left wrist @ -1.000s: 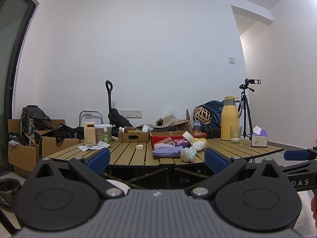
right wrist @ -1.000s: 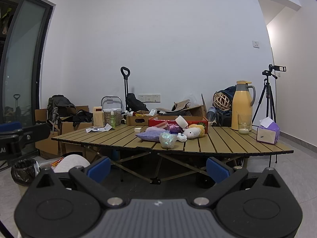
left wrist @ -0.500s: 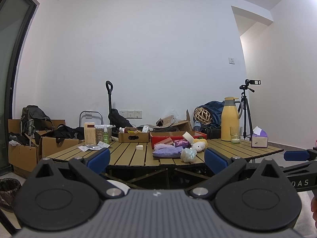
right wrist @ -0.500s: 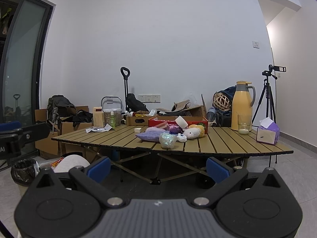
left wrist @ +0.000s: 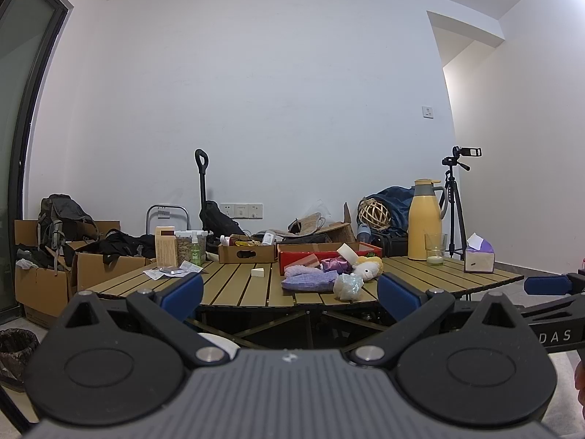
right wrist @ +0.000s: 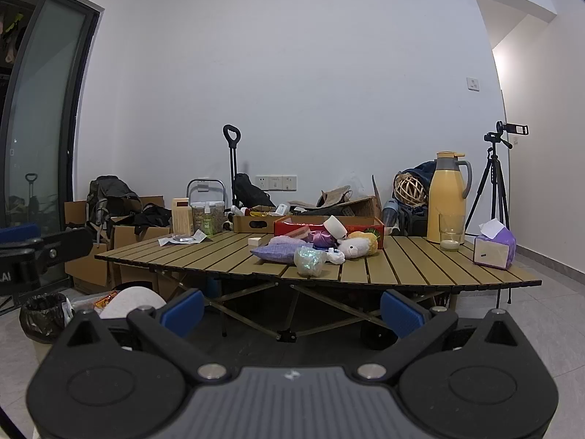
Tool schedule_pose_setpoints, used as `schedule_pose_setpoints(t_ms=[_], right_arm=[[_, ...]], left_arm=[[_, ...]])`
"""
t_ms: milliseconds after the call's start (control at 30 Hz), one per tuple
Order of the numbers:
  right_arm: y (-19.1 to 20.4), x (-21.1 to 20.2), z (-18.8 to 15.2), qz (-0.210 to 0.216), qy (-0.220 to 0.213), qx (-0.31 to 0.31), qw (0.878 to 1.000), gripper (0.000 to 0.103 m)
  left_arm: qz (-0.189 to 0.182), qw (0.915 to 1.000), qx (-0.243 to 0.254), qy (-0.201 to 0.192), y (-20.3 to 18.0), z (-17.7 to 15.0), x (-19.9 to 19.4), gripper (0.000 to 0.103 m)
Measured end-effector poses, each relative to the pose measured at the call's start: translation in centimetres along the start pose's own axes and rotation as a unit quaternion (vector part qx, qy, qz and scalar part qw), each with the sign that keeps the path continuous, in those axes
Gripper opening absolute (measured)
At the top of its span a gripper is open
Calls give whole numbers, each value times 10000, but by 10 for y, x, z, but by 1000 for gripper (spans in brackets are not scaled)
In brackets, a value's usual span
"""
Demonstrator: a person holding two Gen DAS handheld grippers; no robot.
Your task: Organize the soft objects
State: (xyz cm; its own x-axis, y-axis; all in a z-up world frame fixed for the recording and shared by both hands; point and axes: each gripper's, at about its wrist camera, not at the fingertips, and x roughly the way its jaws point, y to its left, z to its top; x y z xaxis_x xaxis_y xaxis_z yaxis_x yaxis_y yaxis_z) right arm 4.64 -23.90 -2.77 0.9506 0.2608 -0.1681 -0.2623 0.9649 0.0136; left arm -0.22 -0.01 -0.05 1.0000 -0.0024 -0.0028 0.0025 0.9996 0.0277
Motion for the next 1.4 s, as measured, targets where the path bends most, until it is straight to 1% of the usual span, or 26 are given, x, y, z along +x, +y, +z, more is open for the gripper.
schedule_pose_setpoints(t_ms=[633, 833, 1033, 1200, 1400], right_arm=[[0, 4, 1, 9, -25, -17, 10000, 103], [-2, 10, 2, 0, -27, 5, 10000, 103], [-6, 25, 1, 3, 53, 30, 10000, 103], [-12, 44, -1, -50, 114, 41, 9999, 103], [-26, 78, 2, -169, 201, 97, 9996, 103]], left_arm=[[2, 10000, -6, -1, 0, 0, 2, 103], [49, 10000, -54, 39, 3, -1, 9, 103], [83, 9998, -81, 174, 6, -2, 29, 103], [35, 9996, -28, 280, 5, -5, 52, 103], [66, 9990, -60, 441, 8, -10, 96, 103]])
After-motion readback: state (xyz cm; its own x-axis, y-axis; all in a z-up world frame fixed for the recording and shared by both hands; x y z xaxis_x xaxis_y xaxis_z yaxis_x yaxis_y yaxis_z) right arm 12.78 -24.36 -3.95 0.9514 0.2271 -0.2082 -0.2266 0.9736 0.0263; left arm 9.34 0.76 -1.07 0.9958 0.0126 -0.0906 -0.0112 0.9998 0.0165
